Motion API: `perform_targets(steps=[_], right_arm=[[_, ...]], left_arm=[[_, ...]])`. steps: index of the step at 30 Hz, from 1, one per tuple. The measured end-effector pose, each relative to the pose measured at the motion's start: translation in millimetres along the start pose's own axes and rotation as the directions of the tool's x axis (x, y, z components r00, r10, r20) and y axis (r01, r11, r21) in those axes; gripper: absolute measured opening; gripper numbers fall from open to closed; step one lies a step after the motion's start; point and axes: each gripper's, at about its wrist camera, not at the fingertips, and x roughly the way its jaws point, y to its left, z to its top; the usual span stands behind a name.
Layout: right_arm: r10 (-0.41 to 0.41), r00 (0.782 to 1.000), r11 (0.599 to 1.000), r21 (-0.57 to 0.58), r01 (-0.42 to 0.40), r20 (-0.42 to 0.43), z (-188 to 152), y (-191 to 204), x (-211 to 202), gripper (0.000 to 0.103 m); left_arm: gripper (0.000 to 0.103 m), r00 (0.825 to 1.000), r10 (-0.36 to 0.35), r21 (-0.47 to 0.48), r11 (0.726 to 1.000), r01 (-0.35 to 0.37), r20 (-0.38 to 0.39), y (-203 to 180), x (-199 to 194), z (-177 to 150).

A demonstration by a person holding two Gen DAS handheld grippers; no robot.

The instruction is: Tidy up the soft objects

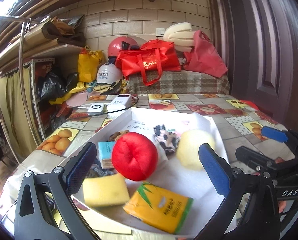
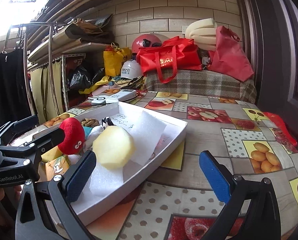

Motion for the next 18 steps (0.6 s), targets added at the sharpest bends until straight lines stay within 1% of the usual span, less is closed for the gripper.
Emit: perform_targets(steps=[3, 5, 7, 8, 9, 11, 12, 14, 16, 17, 18], right_arm=[[-0.018, 0.999, 1.0, 0.003, 0.018, 0.04, -7.7, -7.6, -24.9, 0.103], [-0.029, 0.998, 1.0, -0.003, 0.029, 0.052, -12.1, -10.2, -38.8, 0.103], [-0.059, 0.996, 0.998, 0.0, 0.059, 0.061, -14.7, -16.9, -53.7, 0.103], [-0.084, 0.993, 0.996, 0.006, 0.084, 0.083, -14.0, -21.2, -61.6, 0.103], [-0.13, 0.983, 0.991, 0.028, 0.127, 0.129, -14.0, -28.2, -75.0, 0.103], [-0.173, 0.968, 0.983, 0.094, 0.158, 0.184, -17.6, -41.0, -95.1, 0.103], [-0.19, 0.962, 0.979, 0.117, 0.169, 0.194, -19.3, -45.4, -101.4, 0.103], [-0.266, 0.94, 0.957, 0.174, 0.231, 0.215, -24.2, -54.4, -116.2, 0.103], [-0.333, 0.912, 0.932, 0.23, 0.28, 0.238, -29.3, -62.3, -129.8, 0.103], [-0.346, 0.906, 0.926, 0.247, 0.287, 0.242, -30.1, -64.7, -133.3, 0.103], [-0.35, 0.907, 0.922, 0.256, 0.289, 0.236, -30.4, -67.6, -133.4, 0.103]], left_arm=[[0.103, 1.0, -0.025, 0.036, 0.999, 0.025, -0.011, -15.7, -10.1, -4.0], [0.103, 0.999, -0.028, 0.056, 0.998, 0.029, -0.021, -25.7, -15.0, -5.7], [0.103, 1.0, -0.025, 0.069, 0.997, 0.027, -0.018, -31.4, -20.9, -6.8], [0.103, 1.0, -0.023, 0.075, 0.997, 0.024, -0.008, -34.1, -25.0, -6.6], [0.103, 1.0, -0.017, 0.079, 0.997, 0.017, 0.002, -35.4, -28.7, -5.7], [0.103, 1.0, -0.013, 0.078, 0.997, 0.011, 0.028, -37.6, -37.8, -5.1], [0.103, 0.999, -0.02, 0.072, 0.997, 0.018, 0.033, -38.1, -41.3, -5.5], [0.103, 1.0, -0.019, 0.067, 0.998, 0.017, 0.018, -40.4, -43.4, -6.5], [0.103, 0.999, 0.037, 0.066, 0.997, -0.035, -0.018, -44.1, -42.1, -8.2], [0.103, 0.995, 0.09, 0.066, 0.994, -0.088, -0.034, -45.7, -41.6, -8.9], [0.103, 0.989, 0.139, 0.069, 0.988, -0.136, -0.043, -46.6, -40.8, -9.8]])
